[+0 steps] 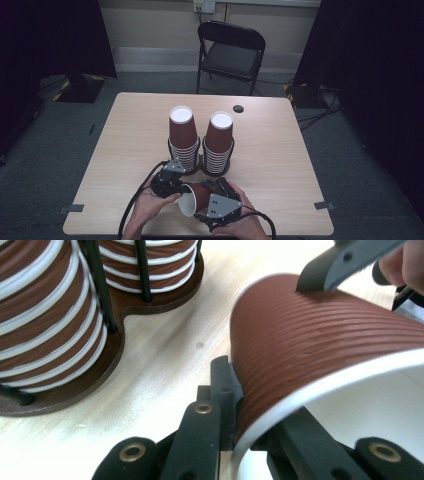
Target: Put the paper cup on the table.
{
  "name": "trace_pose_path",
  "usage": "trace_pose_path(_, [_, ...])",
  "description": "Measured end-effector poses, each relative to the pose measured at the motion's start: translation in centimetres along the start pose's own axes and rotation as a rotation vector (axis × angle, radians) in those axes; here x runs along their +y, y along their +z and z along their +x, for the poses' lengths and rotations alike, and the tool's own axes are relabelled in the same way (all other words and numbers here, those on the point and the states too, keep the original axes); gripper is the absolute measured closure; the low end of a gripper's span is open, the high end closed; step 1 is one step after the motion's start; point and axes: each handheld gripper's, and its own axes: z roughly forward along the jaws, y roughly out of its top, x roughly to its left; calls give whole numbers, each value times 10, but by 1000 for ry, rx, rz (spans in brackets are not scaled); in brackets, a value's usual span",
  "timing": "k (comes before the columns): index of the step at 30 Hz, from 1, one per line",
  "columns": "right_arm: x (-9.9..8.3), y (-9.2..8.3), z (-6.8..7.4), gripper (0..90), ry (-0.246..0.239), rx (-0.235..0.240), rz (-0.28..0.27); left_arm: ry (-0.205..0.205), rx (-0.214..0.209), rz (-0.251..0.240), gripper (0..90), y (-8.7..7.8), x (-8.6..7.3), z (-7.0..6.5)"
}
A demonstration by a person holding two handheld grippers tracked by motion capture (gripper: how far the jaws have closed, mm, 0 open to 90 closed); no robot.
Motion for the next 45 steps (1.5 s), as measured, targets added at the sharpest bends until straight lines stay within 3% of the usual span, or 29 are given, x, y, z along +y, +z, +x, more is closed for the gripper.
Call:
trace_pose_path(3, [4, 3, 1, 67, -8, 0, 13, 1, 3, -1, 861, 1, 0, 0])
trace_pose_path(7, [5, 8, 2, 67, -12, -7, 21, -1, -25, -11, 873, 1, 2, -2])
trace_pose_path(10, [4, 12, 2, 67, 0, -37, 24, -2, -16, -14, 882, 2, 5, -4])
trace_pose_path(15, [5, 12, 2, 68, -3, -47, 15, -5, -18, -24, 882, 2, 5, -5])
trace_pose_path(18, [9, 14, 4, 67, -18, -34, 14, 5, -29, -24, 876, 4, 7, -8])
trace_pose_path(22, [12, 16, 6, 66, -33, -51, 25, 2, -38, -32, 875, 3, 6, -8])
trace_pose_path(36, [15, 19, 3, 64, -62, -66, 33, -14, -17, -62, 868, 2, 8, -9])
trace_pose_path(43, [14, 19, 3, 70, -56, -60, 33, 3, -26, -67, 858, 3, 8, -8])
trace_pose_path(45, [14, 19, 2, 81, -37, -61, 23, 11, -25, -98, 849, 2, 6, -8])
